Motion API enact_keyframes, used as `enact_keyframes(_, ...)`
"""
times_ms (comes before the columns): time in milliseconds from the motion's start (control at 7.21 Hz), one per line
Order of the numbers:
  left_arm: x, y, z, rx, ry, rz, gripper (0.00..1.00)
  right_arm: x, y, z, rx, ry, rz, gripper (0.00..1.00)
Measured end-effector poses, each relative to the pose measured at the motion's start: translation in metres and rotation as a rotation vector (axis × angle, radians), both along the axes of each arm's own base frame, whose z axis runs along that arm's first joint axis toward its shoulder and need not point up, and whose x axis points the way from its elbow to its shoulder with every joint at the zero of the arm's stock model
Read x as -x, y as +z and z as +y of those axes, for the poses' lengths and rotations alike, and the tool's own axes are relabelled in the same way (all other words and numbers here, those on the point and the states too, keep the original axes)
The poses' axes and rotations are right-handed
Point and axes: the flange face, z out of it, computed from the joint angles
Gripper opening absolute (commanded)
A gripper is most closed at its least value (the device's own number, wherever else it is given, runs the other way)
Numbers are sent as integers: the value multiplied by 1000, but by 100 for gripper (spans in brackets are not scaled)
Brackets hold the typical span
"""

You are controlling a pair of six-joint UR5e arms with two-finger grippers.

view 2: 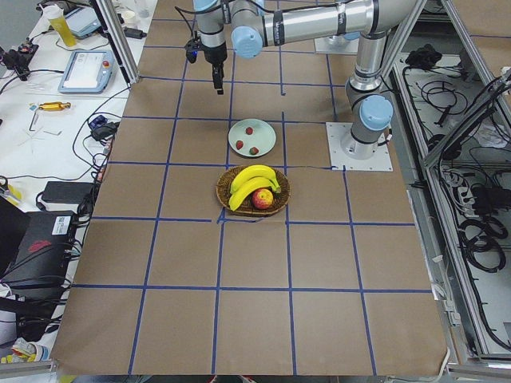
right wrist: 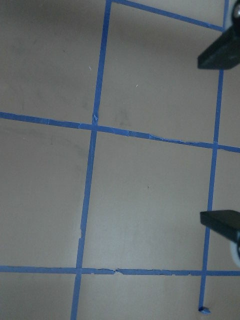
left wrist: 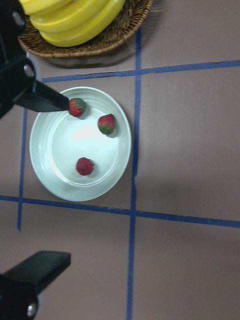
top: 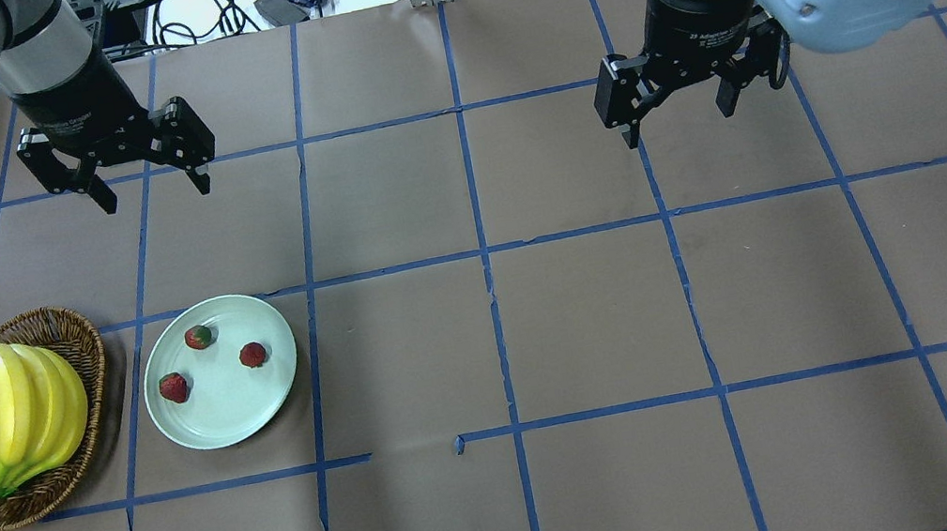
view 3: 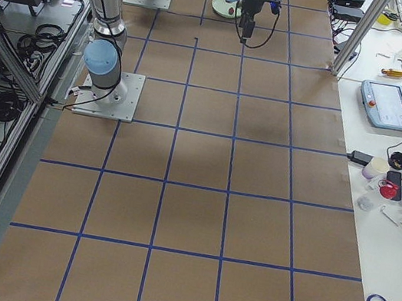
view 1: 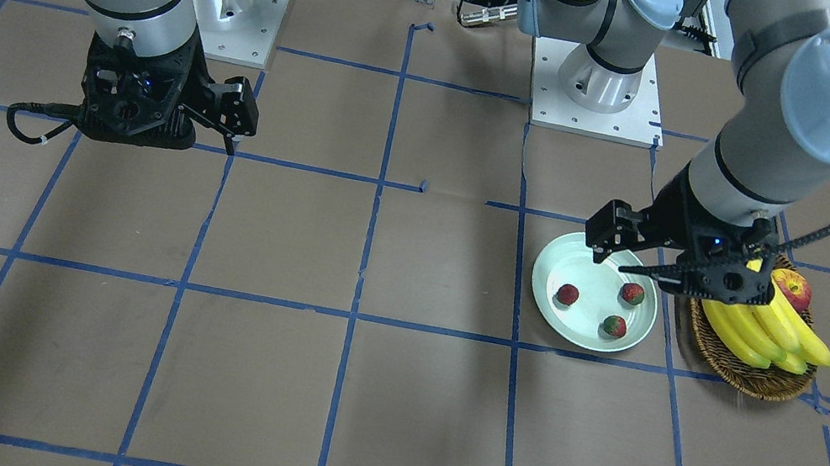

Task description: Collect all strawberries into plate

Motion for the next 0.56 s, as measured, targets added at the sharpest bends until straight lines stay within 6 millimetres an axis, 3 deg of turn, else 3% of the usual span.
enact_keyframes(278,30,4,15,-46,0,-5,100,0,2,2,1,0,0,100)
enact_keyframes(555,40,14,24,-37,-2,-5,100,-1,3,3,1,0,-1,100)
